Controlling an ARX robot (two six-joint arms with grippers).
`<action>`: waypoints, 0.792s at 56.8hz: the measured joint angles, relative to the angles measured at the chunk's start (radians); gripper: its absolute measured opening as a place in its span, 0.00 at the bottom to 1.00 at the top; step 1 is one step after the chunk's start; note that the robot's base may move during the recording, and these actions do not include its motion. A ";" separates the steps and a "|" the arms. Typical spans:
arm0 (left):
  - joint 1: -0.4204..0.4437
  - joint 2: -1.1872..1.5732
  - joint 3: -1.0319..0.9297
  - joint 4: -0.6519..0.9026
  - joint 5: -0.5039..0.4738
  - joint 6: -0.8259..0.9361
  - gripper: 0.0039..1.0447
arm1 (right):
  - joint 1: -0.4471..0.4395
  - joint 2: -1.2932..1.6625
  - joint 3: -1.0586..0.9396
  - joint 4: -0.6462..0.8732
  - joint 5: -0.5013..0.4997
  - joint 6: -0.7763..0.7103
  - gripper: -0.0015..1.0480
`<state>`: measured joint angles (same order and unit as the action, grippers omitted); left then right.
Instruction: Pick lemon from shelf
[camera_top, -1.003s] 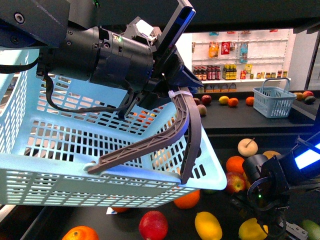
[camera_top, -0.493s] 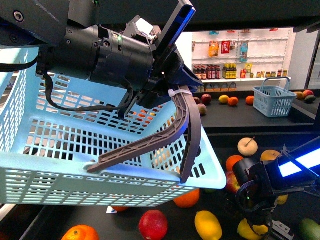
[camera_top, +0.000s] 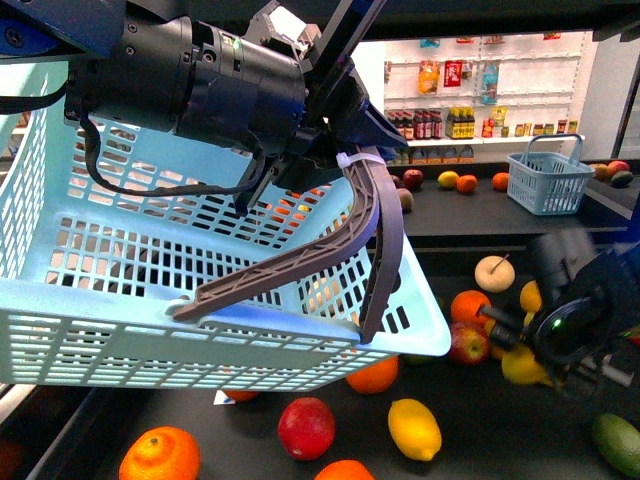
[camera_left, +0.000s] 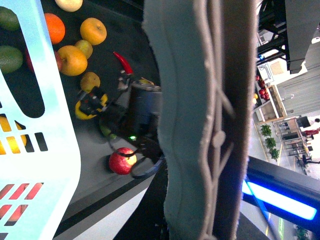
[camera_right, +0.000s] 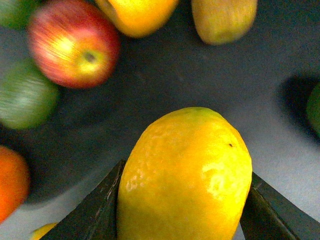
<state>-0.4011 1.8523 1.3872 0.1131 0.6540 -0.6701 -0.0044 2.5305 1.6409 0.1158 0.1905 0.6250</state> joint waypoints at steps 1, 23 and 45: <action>0.000 0.000 0.000 0.000 0.000 0.000 0.08 | -0.001 -0.020 -0.016 0.011 -0.008 -0.006 0.53; 0.000 0.000 0.000 0.000 0.000 0.000 0.08 | 0.037 -0.560 -0.381 0.058 -0.378 -0.057 0.52; 0.000 0.000 0.000 0.000 0.000 0.000 0.08 | 0.179 -0.733 -0.492 0.052 -0.466 -0.039 0.52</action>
<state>-0.4011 1.8523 1.3872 0.1131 0.6544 -0.6697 0.1749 1.7973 1.1492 0.1680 -0.2752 0.5861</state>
